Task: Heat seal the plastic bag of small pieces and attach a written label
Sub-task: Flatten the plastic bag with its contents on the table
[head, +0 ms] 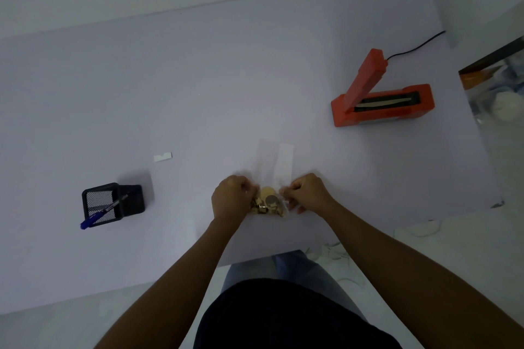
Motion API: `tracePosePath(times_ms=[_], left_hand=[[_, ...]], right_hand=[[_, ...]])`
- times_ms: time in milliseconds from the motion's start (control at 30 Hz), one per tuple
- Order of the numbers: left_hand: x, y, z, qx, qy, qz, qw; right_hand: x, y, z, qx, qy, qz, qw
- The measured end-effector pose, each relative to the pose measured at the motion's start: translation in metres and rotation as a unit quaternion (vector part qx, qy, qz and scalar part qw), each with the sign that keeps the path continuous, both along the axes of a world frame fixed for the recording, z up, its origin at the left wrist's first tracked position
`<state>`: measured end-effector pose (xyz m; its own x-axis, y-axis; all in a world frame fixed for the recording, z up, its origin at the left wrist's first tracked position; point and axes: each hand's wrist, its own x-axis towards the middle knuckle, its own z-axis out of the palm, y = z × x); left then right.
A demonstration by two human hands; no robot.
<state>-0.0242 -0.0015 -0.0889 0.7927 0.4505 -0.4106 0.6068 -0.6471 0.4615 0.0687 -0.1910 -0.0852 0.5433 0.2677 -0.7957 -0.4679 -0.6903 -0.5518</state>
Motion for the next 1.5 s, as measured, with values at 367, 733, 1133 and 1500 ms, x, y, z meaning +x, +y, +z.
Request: tracePosePath(times_ms=[367,733,1133,1500], left_hand=[[0.009,0.000,0.000,-0.011,-0.096,-0.181,0.979],[-0.005,-0.056,0.027,0.172,0.064,-0.374,0.909],[-0.022,-0.066,0.018,0.133,0.111,-0.325,0.930],[-0.016,-0.066,0.027,0.110,0.131,-0.316,0.933]], right_hand=[[0.004,-0.001,0.002,-0.043,0.070,-0.032,0.996],[0.012,-0.012,0.005,0.033,-0.073,-0.142,0.987],[0.021,0.030,-0.012,0.243,0.111,-0.126,0.955],[0.077,0.045,-0.014,0.244,-0.008,-0.189,0.951]])
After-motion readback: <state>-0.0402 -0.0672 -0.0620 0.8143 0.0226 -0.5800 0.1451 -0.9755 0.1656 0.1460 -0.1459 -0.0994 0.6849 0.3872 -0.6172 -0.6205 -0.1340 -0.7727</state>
